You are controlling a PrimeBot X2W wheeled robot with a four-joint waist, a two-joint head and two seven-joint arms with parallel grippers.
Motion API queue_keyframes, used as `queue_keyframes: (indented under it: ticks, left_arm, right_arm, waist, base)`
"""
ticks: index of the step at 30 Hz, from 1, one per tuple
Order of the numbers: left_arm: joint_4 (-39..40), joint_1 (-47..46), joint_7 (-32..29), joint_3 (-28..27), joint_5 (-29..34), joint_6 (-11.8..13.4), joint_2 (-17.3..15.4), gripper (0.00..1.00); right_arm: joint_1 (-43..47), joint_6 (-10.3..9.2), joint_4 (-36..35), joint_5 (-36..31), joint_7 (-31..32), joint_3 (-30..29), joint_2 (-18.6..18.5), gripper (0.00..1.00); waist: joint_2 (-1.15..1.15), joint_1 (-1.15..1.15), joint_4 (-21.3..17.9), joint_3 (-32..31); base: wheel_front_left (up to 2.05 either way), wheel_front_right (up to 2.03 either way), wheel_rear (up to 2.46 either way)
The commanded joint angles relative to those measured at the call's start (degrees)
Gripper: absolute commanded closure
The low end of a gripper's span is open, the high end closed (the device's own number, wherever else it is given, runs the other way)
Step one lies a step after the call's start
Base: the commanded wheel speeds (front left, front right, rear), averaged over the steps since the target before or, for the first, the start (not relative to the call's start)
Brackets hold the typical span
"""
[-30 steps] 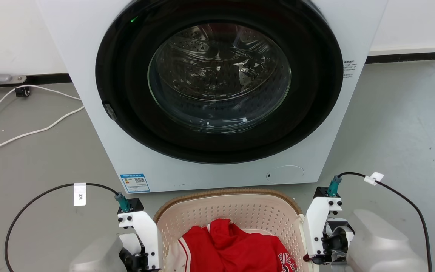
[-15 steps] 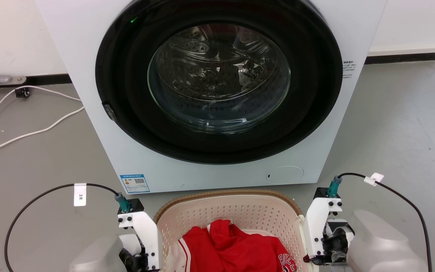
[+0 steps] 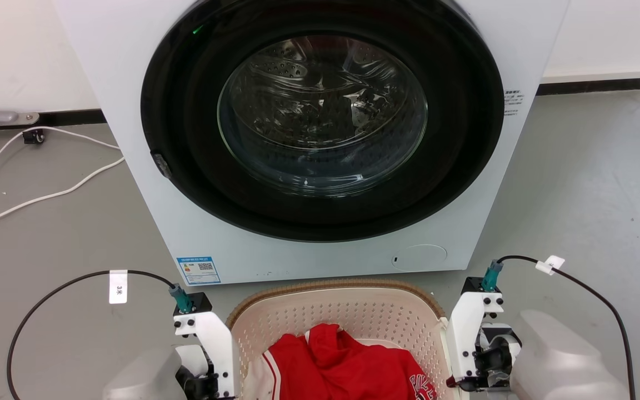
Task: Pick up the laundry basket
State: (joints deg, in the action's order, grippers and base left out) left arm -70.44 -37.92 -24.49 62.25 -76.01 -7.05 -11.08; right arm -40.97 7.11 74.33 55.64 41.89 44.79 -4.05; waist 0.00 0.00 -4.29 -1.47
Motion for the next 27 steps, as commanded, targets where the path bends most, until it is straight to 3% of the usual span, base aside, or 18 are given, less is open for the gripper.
queue_keyframes:
  ticks: [1, 27]
  left_arm:
    - [1.09, -1.02, 0.28, 0.06, -0.60, -0.80, 2.24, 1.00]
    - [0.80, -1.24, 0.40, 0.86, -1.28, -0.80, 2.08, 1.00]
  right_arm:
    - [0.72, 0.70, -0.93, 0.27, -0.10, -0.22, 2.20, 1.00]
    - [-0.04, 0.71, -0.93, 1.23, -0.23, 0.55, 2.18, 1.00]
  waist:
    - [0.00, 0.00, 0.01, 0.01]
    - [0.00, 0.00, -0.27, 0.25]
  base:
    - [0.00, 0.00, 0.00]
    - [0.00, 0.00, 0.00]
